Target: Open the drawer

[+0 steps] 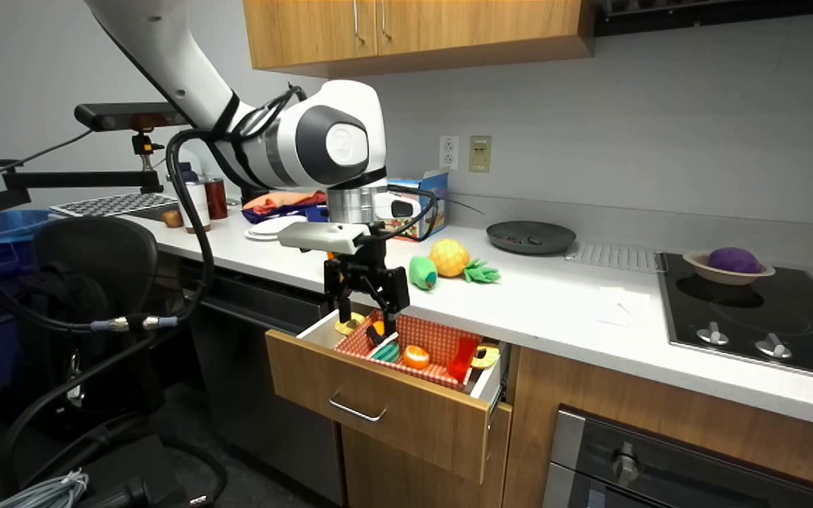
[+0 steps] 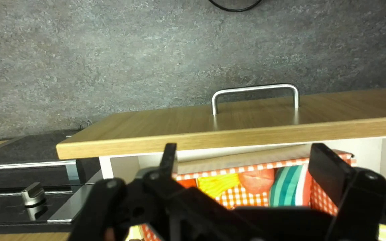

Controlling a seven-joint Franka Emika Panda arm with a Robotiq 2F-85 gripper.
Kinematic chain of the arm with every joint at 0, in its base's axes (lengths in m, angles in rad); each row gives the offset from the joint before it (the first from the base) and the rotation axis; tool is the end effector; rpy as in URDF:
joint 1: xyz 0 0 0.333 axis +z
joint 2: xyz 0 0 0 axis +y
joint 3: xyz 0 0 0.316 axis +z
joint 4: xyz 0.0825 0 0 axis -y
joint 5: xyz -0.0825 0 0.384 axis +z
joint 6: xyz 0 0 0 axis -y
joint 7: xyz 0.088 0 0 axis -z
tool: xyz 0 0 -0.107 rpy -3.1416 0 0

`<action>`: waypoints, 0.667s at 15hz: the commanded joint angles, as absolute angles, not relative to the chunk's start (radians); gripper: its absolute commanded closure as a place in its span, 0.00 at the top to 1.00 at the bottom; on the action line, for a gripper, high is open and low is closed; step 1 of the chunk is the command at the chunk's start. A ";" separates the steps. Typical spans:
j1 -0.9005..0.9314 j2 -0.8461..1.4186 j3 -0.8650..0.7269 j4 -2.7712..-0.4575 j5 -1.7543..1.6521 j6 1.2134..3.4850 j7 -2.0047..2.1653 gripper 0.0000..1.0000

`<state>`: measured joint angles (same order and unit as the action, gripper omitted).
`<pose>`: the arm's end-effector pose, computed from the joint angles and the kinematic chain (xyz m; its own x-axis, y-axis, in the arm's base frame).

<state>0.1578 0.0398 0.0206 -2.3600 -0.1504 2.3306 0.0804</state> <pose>0.4884 0.0855 0.3054 0.9775 0.2001 -0.0660 0.2063 -0.9727 0.1061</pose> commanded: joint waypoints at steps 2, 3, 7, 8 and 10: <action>0.109 0.121 0.035 -2.320 -0.135 2.395 -0.069 1.00; 0.103 0.136 0.035 -2.310 -0.130 2.413 -0.092 1.00; 0.076 0.206 0.039 -2.249 -0.106 2.482 -0.162 1.00; 0.069 0.226 0.042 -2.235 -0.091 2.501 -0.176 1.00; 0.057 0.265 0.048 -2.212 -0.058 2.540 -0.197 1.00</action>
